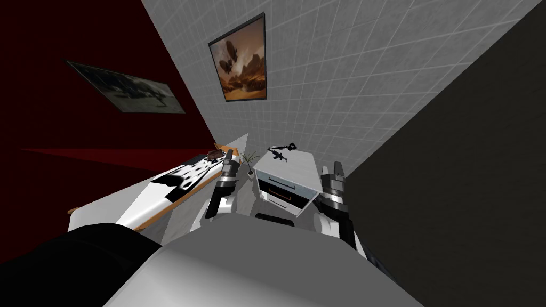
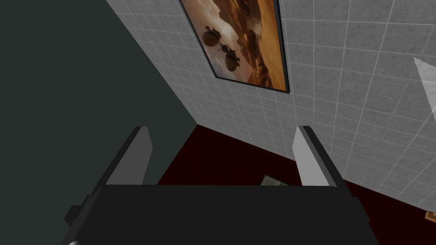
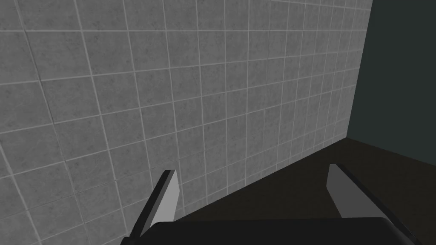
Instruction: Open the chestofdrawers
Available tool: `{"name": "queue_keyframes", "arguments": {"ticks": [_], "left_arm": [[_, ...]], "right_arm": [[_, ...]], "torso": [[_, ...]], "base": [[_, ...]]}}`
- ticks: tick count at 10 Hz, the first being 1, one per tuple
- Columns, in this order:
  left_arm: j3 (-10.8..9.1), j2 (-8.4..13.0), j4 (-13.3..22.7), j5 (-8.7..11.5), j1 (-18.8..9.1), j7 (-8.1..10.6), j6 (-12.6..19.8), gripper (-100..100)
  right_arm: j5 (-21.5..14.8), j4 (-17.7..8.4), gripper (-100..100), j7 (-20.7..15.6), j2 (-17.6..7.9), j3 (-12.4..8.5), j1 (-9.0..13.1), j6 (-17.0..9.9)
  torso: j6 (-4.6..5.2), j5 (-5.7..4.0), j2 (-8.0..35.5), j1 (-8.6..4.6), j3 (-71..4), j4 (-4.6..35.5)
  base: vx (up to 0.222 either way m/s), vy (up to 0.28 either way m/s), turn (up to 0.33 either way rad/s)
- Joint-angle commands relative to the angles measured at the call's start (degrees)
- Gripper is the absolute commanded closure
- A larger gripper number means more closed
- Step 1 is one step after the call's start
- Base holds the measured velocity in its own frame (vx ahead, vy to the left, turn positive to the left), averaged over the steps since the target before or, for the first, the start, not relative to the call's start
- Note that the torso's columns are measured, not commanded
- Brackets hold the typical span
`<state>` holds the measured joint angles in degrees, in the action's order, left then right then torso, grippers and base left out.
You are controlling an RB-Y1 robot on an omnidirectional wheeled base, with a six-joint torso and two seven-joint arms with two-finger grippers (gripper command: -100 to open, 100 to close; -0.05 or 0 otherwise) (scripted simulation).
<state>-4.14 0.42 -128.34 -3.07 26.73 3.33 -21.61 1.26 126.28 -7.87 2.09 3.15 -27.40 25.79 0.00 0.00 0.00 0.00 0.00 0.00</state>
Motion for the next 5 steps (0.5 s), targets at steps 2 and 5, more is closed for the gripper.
{"name": "queue_keyframes", "arguments": {"ticks": [2, 5], "left_arm": [[0.00, 0.0, 0.0, 0.0, 0.0, 0.00, 0.0, 0], [0.00, 0.0, 0.0, 0.0, 0.0, 0.00, 0.0, 0]], "right_arm": [[0.0, 0.0, 0, 0.0, 0.0, 0.0, 0.0, 0.0], [0.0, 0.0, 0, 0.0, 0.0, 0.0, 0.0, 0.0]], "torso": [[0.00, 0.00, 6.0, 0.00, -12.0, 6.0], [0.00, 0.00, 18.5, 0.00, -36.9, 18.5]], "base": [[0.000, 0.000, 0.000], [0.000, 0.000, 0.000]]}}
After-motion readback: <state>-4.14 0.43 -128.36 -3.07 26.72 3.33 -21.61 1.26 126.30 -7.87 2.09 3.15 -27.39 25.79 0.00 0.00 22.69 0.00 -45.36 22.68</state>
